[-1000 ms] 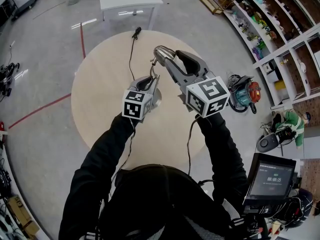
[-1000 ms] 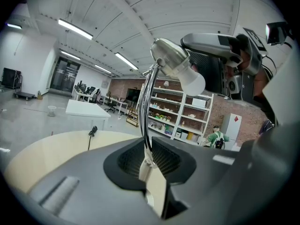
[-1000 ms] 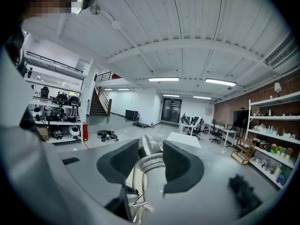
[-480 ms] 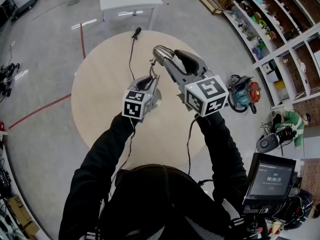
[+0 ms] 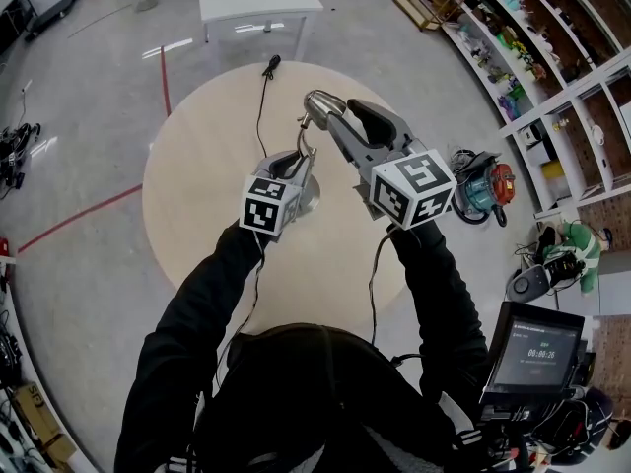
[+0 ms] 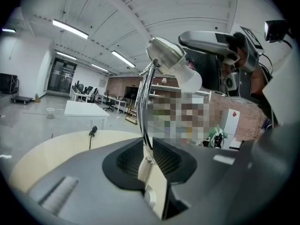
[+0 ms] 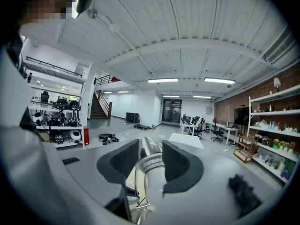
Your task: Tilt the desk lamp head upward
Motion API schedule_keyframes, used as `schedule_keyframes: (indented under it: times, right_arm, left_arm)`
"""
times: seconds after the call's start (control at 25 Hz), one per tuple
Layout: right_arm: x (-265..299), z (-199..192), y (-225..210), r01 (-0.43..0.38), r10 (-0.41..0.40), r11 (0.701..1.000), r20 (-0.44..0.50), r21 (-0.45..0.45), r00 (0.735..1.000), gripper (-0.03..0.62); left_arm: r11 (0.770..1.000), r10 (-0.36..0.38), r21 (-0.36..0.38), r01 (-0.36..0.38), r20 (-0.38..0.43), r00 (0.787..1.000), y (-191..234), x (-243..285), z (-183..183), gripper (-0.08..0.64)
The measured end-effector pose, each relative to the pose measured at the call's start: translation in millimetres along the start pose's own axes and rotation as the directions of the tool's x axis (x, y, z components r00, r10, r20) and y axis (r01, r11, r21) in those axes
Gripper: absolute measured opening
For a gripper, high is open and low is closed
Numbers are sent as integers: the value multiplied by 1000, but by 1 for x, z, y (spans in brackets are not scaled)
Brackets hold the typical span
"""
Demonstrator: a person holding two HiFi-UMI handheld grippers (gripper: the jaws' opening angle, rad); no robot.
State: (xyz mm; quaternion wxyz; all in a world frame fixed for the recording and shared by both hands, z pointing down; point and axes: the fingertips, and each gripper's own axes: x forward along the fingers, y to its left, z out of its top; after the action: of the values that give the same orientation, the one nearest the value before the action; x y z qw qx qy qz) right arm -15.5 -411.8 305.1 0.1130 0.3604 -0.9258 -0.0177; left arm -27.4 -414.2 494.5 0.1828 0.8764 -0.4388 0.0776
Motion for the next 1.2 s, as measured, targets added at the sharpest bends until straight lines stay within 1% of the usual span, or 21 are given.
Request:
schedule_keyframes:
  times: [0.24, 0.44, 0.68, 0.8, 0.84, 0.92, 0.96, 1.04, 1.12, 1.2]
  right_arm:
    - [-15, 5, -13, 32, -36, 997, 55, 64, 998, 161]
    - [-34, -4, -15, 35, -43, 994, 71, 108, 997, 160]
    - [-72, -28, -20, 77, -101, 974, 104, 215, 989, 160]
    - [-89, -45, -19, 88, -120, 961, 106, 262, 987, 147]
    - [-96, -51, -19, 93, -126, 956, 102, 279, 987, 130]
    - [-110, -64, -22, 106, -146, 937, 100, 332, 984, 73]
    - [-118, -70, -24, 111, -160, 922, 103, 370, 982, 46]
    - [-132, -81, -25, 116, -181, 890, 109, 442, 977, 14]
    - [-142, -93, -21, 114, -185, 868, 101, 483, 978, 5]
    - [-147, -106, -11, 107, -165, 866, 79, 488, 983, 5]
  left_arm:
    - [1000, 2, -16, -3, -10, 1000, 4, -9, -5, 67]
    - [1000, 2, -12, -2, -10, 1000, 4, -22, -8, 67]
    - [1000, 2, -18, -2, 40, 999, -2, -57, 4, 63]
    - [1000, -7, 18, 6, 66, 998, -15, -78, 12, 61]
    - [999, -14, 39, 12, 70, 997, -22, -84, 13, 61]
    - [996, -33, 80, 27, 75, 997, -39, -96, 14, 58]
    - [995, -43, 94, 36, 77, 996, -46, -102, 13, 58]
    - [993, -62, 103, 53, 81, 995, -61, -112, 10, 57]
    - [994, -87, 79, 81, 75, 993, -73, -121, 5, 50]
    - [992, -125, 25, 124, 61, 990, -84, -128, -1, 6]
